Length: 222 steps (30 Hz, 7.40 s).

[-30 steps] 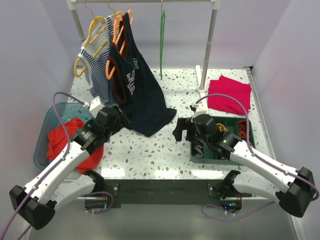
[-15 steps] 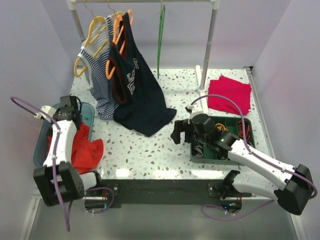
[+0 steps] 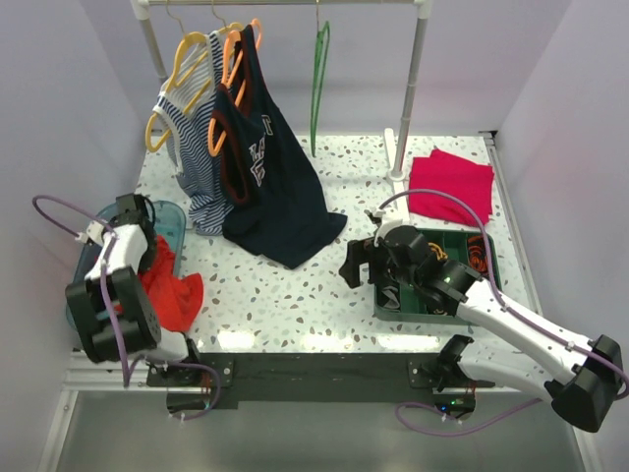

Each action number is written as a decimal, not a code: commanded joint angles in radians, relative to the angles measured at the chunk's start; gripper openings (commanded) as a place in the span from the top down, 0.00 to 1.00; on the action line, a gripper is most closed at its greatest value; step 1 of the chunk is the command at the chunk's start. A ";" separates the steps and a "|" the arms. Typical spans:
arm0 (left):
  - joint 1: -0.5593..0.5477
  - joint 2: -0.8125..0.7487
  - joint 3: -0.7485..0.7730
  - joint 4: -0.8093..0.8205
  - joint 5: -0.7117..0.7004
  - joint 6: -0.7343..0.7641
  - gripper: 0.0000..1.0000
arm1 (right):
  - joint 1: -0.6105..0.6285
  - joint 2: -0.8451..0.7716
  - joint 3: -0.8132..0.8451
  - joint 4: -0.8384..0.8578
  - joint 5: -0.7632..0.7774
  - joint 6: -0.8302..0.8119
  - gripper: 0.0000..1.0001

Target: Place the tank top on the hanger

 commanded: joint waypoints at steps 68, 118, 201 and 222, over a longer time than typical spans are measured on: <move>-1.347 -0.746 -0.317 0.220 0.156 0.253 0.43 | 0.337 0.122 -0.038 0.090 0.129 0.139 0.15; -1.196 -0.265 -0.133 0.438 0.463 0.510 1.00 | 0.386 0.167 -0.116 0.033 0.129 0.284 0.97; -1.077 -0.708 -0.439 0.008 -0.029 -0.281 0.43 | 0.198 0.316 0.125 -0.087 0.345 0.161 0.38; -1.056 -0.643 -0.460 0.212 -0.080 -0.097 1.00 | 0.129 0.418 0.146 0.042 0.223 0.128 0.96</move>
